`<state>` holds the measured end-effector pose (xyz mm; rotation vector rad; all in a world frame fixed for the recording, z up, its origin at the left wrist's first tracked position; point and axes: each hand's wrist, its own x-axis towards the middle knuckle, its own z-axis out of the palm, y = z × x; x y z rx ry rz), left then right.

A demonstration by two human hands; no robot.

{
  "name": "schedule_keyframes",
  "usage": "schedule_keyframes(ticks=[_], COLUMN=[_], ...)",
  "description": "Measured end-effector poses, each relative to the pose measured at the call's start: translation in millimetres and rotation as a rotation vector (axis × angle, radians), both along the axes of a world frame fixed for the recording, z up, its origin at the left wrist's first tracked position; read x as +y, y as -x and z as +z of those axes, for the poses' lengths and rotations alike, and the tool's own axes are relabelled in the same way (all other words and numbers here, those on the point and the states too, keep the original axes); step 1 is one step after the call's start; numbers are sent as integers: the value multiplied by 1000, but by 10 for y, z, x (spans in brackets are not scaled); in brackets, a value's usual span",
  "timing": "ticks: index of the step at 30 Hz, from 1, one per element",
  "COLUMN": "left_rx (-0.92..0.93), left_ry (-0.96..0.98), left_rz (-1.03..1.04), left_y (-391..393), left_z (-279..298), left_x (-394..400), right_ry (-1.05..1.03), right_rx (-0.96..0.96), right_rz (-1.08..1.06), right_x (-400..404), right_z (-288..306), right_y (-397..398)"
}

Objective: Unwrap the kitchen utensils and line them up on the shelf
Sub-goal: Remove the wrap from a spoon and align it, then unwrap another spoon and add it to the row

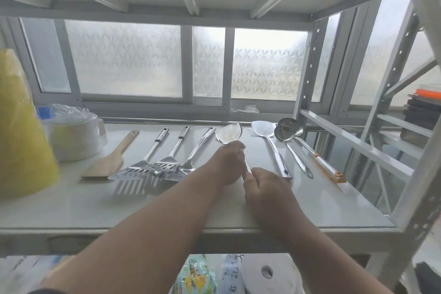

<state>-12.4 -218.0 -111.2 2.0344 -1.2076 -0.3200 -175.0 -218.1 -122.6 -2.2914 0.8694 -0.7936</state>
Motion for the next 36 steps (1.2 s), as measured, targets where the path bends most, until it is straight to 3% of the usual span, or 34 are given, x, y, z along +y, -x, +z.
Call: schedule_keyframes(ticks=[9,16,36], left_rx=[-110,-232,-65], left_ry=[-56,-13,-181], left_rz=[-16,64,100], left_y=[-90,-70,-203], left_z=[-140,-80,61], left_x=[-26,84,-66], right_ry=[314,383,436], right_rx=[168,108,423], right_rz=[-66,14,68], right_x=[197,198,-16], right_z=[-106,-149,21], right_y=[-42,-23,-61])
